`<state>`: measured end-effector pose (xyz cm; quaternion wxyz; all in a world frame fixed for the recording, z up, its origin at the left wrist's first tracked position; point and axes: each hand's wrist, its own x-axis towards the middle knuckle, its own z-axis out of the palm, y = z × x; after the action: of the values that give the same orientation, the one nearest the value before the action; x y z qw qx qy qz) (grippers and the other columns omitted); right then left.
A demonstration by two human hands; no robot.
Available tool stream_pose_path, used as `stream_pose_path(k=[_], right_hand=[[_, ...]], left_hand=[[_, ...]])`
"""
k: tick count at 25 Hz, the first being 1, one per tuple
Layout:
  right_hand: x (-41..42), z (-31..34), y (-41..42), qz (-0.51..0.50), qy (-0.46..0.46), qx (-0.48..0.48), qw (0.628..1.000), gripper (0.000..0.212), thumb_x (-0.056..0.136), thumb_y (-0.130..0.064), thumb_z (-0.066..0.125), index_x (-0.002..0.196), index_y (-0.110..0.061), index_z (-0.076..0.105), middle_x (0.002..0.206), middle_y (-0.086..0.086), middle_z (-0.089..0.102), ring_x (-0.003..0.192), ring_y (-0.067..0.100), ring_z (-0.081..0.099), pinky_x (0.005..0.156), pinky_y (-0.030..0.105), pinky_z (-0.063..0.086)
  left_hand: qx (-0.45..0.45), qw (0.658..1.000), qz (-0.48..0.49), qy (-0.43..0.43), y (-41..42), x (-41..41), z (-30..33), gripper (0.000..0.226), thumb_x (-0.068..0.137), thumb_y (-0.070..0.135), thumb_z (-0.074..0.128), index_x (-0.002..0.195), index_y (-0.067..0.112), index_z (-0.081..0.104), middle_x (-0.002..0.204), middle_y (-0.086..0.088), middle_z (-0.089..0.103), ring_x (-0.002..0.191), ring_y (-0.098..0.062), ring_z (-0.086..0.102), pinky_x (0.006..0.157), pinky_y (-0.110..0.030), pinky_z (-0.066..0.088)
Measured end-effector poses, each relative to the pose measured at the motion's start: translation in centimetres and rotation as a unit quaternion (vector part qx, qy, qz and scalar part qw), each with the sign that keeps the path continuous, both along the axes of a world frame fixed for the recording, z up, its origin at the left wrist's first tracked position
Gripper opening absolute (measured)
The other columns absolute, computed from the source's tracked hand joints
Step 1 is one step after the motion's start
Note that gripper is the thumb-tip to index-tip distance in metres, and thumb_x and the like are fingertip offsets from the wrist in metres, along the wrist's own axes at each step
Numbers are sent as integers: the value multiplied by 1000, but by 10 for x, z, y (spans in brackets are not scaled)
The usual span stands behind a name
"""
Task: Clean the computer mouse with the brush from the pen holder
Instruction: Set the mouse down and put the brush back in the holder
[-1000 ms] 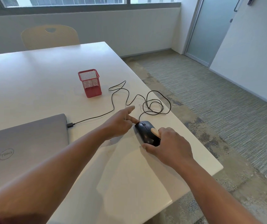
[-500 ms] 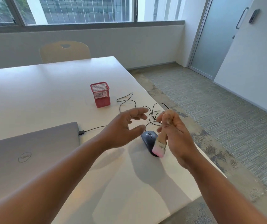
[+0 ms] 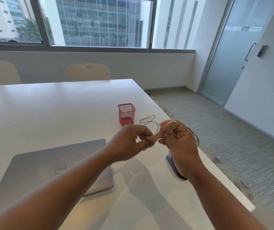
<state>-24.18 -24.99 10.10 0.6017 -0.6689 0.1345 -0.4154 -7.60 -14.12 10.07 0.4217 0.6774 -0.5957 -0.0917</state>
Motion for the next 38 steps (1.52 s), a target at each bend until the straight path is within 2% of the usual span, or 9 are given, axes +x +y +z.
stream_pose_path(k=[5,11,13,15,17,19,24,28,38], right_hand=[[36,9,-19,-45,94,-143,984,17,85,-8,81,92,-23,81,80,-9,77,70,3,67,68,22,51],[99,13,-62,-87,83,-392,912,22,86,-4,78,101,-20,80,94,-19,77,86,-9,69,79,11,52],[124,11,-85,-100,81,-428,894,21,87,-2,78,104,-13,80,99,-4,81,88,3,73,81,18,57],[147,7,-107,-109,90,-435,890,21,87,-1,78,105,-10,80,100,2,81,90,13,76,84,20,58],[167,-2,-126,-101,106,-439,887,20,88,-2,77,106,-8,80,102,3,81,92,16,76,85,24,58],[184,-10,-137,-82,123,-441,885,19,90,-3,75,108,-8,79,104,5,81,94,19,77,86,29,59],[213,-27,-150,-55,162,-444,880,20,90,-3,74,109,-10,79,104,9,80,97,29,74,87,36,58],[229,-34,-150,-34,218,-447,867,24,94,-6,69,116,-11,77,108,12,79,105,33,68,89,35,52],[226,-19,-147,-28,244,-435,866,13,95,-8,65,102,-14,75,94,5,78,89,29,68,74,35,52]], left_hand=[[-47,993,99,-50,-4,48,-4,8,88,18,91,88,24,86,71,32,67,77,12,64,70,-3,39],[-69,978,163,-110,-50,110,-7,15,87,24,94,99,21,86,96,8,81,82,-8,63,75,-30,52],[-7,977,180,-111,-73,135,-11,50,87,31,94,133,17,78,132,-3,77,115,-24,70,99,-42,56],[96,973,195,-82,-94,159,-17,99,84,43,95,165,14,46,169,-7,48,155,-30,44,126,-46,38],[161,970,183,-14,-111,182,-27,132,77,49,98,175,14,18,181,-5,24,166,-27,23,134,-46,25],[178,970,154,58,-120,202,-42,143,72,43,103,177,15,9,179,-5,26,165,-26,25,133,-40,26],[122,971,158,130,-126,224,-79,111,77,19,102,168,13,38,145,2,64,136,-13,59,123,-29,44],[87,972,143,165,-126,227,-90,100,78,15,100,163,16,46,134,10,68,123,1,63,90,4,44],[83,970,134,184,-128,231,-92,103,78,14,101,165,16,45,135,8,68,122,5,60,89,6,42]])
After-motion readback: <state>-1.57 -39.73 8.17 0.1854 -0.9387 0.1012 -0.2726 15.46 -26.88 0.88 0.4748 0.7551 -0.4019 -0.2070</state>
